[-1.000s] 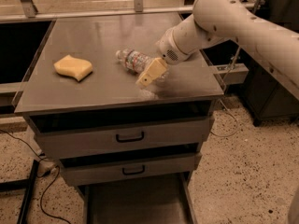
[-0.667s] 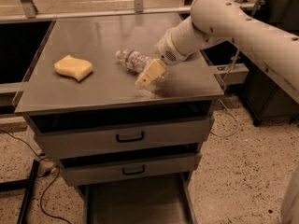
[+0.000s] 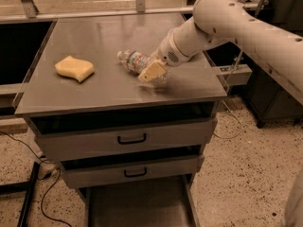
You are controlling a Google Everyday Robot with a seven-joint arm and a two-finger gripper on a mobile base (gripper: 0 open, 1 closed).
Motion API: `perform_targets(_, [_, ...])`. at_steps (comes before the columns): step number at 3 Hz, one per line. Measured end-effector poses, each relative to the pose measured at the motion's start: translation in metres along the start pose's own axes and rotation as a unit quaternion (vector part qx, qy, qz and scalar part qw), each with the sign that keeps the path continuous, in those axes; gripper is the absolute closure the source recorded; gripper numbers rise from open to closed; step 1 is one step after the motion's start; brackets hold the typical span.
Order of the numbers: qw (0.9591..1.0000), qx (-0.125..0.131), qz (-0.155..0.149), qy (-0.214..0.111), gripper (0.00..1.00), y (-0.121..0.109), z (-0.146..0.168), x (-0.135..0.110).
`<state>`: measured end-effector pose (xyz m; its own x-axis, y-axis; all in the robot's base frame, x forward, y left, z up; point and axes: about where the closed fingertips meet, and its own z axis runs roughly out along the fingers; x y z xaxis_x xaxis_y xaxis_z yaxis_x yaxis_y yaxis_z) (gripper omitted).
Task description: Place water bottle into bottom drawer
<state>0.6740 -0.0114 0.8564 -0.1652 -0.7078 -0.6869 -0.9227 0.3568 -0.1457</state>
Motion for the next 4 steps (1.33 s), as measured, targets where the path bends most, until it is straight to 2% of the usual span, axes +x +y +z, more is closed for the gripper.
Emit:
perform_targets(2, [1.0,0.0,0.0,0.0,0.88,0.0,0.0,0.0])
perform_targets(3, [1.0,0.0,0.0,0.0,1.0,0.0001,0.0,0.0])
perform_targets(4, [1.0,-0.006,-0.001,-0.004,1.0,0.0084,-0.0034,0.003])
